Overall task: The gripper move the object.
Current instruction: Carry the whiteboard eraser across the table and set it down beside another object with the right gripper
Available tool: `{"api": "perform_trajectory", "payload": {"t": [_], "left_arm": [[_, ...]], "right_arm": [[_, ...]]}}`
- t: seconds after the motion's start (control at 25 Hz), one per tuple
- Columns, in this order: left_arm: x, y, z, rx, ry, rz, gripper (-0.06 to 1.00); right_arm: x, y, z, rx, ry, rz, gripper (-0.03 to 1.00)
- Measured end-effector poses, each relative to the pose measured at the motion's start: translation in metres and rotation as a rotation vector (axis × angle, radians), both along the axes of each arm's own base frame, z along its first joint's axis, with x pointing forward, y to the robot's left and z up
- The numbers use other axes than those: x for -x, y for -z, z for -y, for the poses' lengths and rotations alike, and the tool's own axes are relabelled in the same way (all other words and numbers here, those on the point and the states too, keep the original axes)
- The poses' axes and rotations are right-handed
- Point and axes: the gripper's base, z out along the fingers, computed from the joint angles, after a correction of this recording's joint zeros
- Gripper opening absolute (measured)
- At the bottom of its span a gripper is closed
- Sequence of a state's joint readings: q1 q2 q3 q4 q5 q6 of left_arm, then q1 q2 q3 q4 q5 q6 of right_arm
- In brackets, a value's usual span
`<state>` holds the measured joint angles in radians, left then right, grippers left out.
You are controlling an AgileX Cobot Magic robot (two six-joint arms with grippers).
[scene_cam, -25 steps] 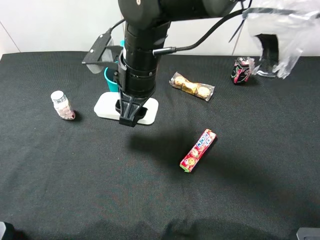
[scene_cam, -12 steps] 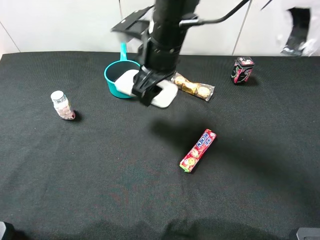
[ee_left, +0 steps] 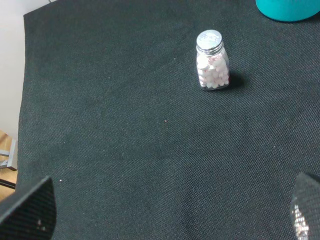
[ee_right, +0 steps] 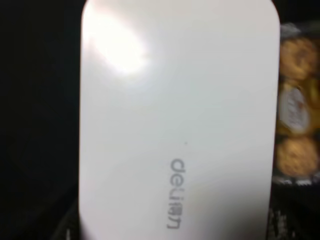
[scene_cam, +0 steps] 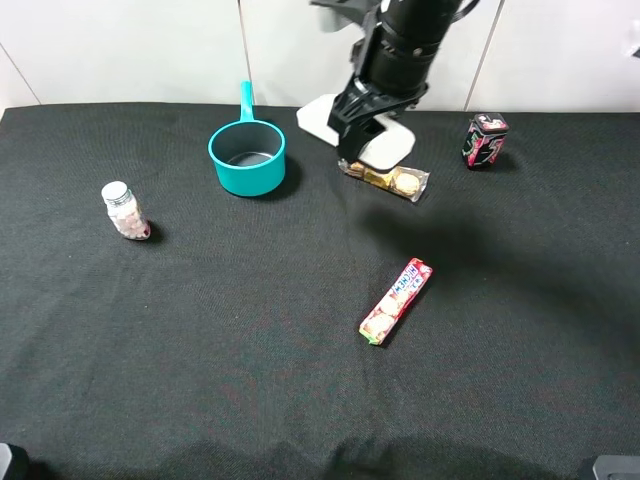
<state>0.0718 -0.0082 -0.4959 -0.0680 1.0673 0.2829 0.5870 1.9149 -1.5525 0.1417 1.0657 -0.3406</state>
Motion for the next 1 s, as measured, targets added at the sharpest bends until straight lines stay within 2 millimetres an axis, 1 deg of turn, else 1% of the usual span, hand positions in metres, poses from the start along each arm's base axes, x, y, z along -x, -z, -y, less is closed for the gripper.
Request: {"api": "perform_trajectory", "payload": {"t": [0.2,0.56,1.0], "left_arm": [[0.000,0.000,0.000,0.000,0.000,0.000,0.99],[0.000,0.000,0.000,0.000,0.000,0.000,0.99],[0.000,0.000,0.000,0.000,0.000,0.000,0.99]], "right_arm": [[-0.015,-0.001,0.024,-0.002,0.082,-0.002,0.46],[-0.042,-0.001,0.077,-0.003,0.243,-0.006,0.46],[-0.062,-0.001,0.139,-0.006,0.444,-0.013,0.46]]}}
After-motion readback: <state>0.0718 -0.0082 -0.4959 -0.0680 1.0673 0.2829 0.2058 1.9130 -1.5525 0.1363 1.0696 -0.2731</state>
